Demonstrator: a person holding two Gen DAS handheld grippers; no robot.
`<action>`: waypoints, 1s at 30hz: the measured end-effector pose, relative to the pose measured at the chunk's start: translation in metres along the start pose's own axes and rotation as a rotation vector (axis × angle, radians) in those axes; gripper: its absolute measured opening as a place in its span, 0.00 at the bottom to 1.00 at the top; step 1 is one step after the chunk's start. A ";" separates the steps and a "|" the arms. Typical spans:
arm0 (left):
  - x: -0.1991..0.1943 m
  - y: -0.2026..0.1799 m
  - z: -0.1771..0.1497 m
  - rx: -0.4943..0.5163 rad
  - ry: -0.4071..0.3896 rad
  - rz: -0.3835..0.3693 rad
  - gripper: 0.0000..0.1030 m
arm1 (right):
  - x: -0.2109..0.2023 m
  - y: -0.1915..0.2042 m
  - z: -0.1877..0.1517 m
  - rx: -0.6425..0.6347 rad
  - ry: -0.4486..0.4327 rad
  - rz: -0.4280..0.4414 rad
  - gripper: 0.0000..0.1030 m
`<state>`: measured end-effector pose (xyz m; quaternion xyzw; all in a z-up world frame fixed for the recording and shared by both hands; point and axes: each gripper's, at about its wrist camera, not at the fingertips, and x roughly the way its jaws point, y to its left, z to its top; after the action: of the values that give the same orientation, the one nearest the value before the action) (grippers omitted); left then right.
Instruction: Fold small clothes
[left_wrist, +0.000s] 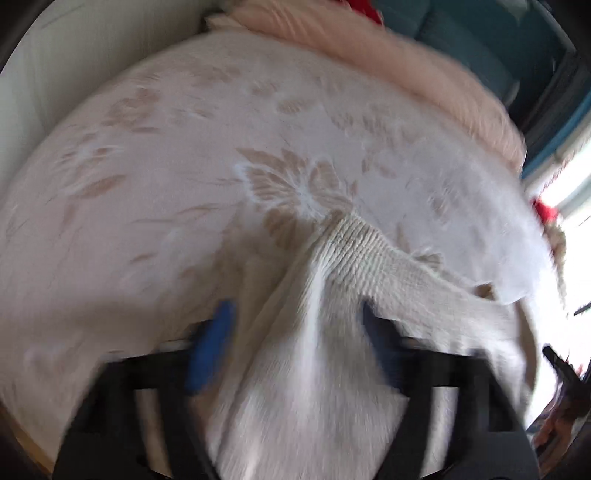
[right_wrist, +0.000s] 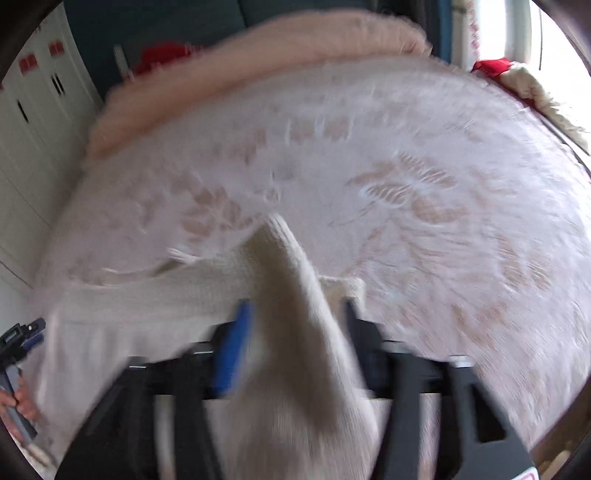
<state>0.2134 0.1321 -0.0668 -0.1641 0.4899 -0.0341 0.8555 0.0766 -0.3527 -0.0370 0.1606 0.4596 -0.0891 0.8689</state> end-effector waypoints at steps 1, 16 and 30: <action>-0.013 0.006 -0.009 -0.015 -0.024 -0.013 0.85 | -0.012 -0.002 -0.008 0.007 -0.006 0.004 0.73; -0.027 0.044 -0.139 -0.417 0.077 -0.163 0.93 | -0.013 -0.027 -0.150 0.368 0.143 0.335 0.75; -0.057 0.050 -0.101 -0.426 0.065 -0.169 0.24 | -0.044 -0.036 -0.110 0.501 0.016 0.400 0.14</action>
<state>0.0926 0.1667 -0.0822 -0.3804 0.4978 -0.0068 0.7794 -0.0439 -0.3462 -0.0654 0.4572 0.3897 -0.0257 0.7990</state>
